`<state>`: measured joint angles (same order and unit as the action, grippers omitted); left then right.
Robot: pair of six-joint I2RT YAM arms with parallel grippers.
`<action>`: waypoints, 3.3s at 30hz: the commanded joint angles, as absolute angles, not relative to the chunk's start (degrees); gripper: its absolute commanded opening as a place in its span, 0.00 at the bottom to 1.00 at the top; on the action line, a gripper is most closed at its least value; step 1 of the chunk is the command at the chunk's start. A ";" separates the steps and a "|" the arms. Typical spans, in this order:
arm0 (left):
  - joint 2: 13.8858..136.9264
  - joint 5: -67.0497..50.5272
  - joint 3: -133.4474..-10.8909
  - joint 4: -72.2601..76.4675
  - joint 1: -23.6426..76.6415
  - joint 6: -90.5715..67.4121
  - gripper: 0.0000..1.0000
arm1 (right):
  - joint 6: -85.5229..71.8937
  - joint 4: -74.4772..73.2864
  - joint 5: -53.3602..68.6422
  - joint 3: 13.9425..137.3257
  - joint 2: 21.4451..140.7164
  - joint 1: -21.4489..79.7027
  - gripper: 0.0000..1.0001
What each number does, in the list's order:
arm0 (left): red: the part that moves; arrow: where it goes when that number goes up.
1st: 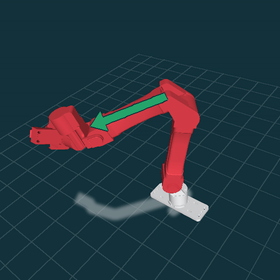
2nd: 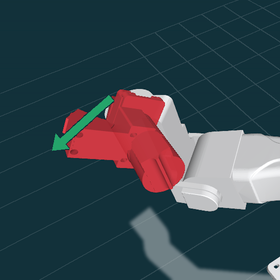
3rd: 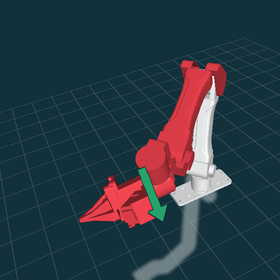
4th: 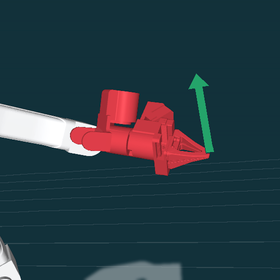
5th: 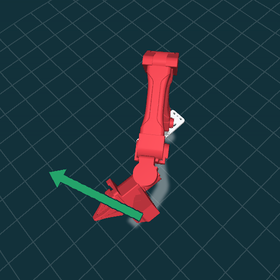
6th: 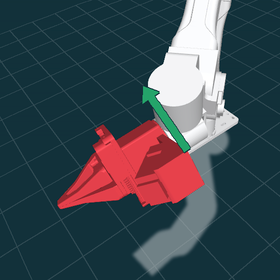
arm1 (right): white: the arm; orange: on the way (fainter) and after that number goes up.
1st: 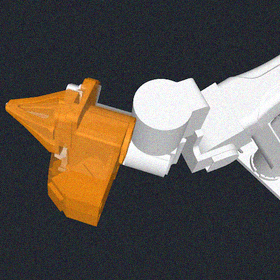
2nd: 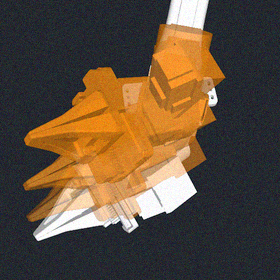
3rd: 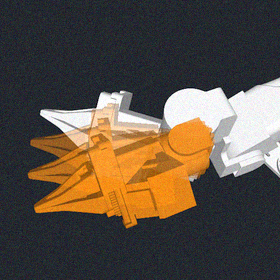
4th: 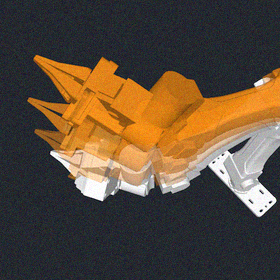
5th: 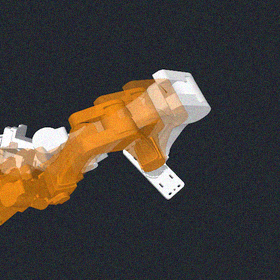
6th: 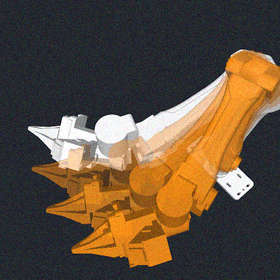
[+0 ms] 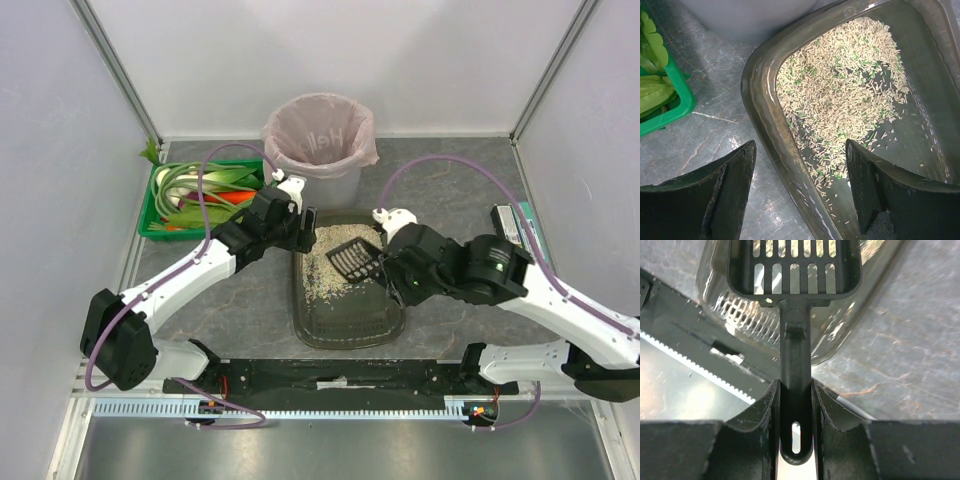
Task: Clean the litter box
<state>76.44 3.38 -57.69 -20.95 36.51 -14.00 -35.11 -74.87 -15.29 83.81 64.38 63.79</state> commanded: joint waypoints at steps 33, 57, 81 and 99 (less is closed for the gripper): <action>82.70 2.99 -58.62 -23.82 38.85 -11.95 0.65 | -29.62 -83.76 3.60 80.51 83.85 53.17 0.00; 83.50 -3.34 -59.41 -24.87 38.94 -13.36 0.55 | -16.88 -83.67 -2.28 88.58 103.35 46.14 0.00; 78.23 -1.41 -59.24 -24.70 38.94 -13.45 0.63 | -23.64 -80.15 -3.96 95.10 101.18 45.17 0.00; 81.30 -2.55 -59.85 -25.75 39.02 -13.71 0.74 | -24.70 -82.53 1.66 81.65 92.99 45.35 0.00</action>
<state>80.16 -1.89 -57.63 -25.74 38.68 -12.99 -24.91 -77.36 -1.04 82.35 94.00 45.23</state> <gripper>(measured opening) 0.740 0.321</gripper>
